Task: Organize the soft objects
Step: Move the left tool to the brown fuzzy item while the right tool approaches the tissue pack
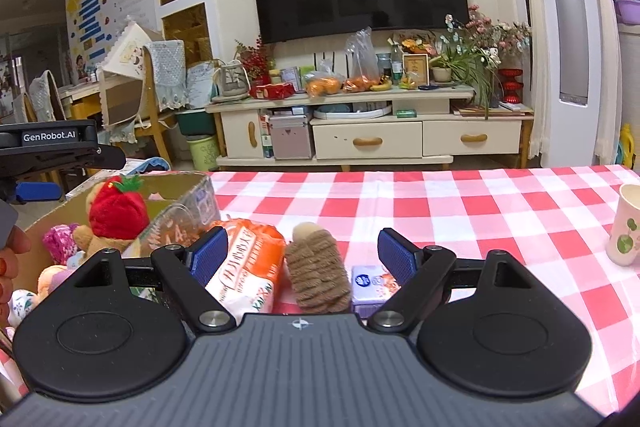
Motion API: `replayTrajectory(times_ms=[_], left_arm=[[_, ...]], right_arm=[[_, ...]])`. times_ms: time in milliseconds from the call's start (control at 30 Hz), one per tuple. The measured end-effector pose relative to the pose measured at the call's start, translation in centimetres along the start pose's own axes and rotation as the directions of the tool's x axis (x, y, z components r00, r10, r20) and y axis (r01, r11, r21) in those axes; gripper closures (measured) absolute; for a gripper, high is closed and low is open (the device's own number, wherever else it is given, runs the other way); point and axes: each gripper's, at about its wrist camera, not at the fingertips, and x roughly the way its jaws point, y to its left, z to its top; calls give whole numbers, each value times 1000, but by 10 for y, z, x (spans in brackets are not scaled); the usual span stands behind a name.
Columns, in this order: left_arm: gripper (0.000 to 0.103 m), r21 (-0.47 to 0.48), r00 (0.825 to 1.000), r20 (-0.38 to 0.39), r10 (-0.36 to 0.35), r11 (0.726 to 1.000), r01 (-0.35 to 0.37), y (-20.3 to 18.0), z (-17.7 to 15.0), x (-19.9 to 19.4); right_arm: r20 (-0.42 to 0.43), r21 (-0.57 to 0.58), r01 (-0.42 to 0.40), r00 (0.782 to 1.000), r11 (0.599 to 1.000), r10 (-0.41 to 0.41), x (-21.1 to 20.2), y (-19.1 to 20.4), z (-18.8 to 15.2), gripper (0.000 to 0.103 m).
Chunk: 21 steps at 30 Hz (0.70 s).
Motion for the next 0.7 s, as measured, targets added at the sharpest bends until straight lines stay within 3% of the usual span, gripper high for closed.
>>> replayTrajectory(times_ms=[367, 700], left_arm=[[1, 67, 1000, 3, -22, 998, 22, -22, -8, -3], [1, 137, 999, -10, -36, 990, 37, -43, -16, -1]], right_arm=[[-36, 8, 44, 998, 999, -44, 6, -7, -7, 0], [-119, -48, 111, 986, 993, -116, 41, -29, -22, 0]])
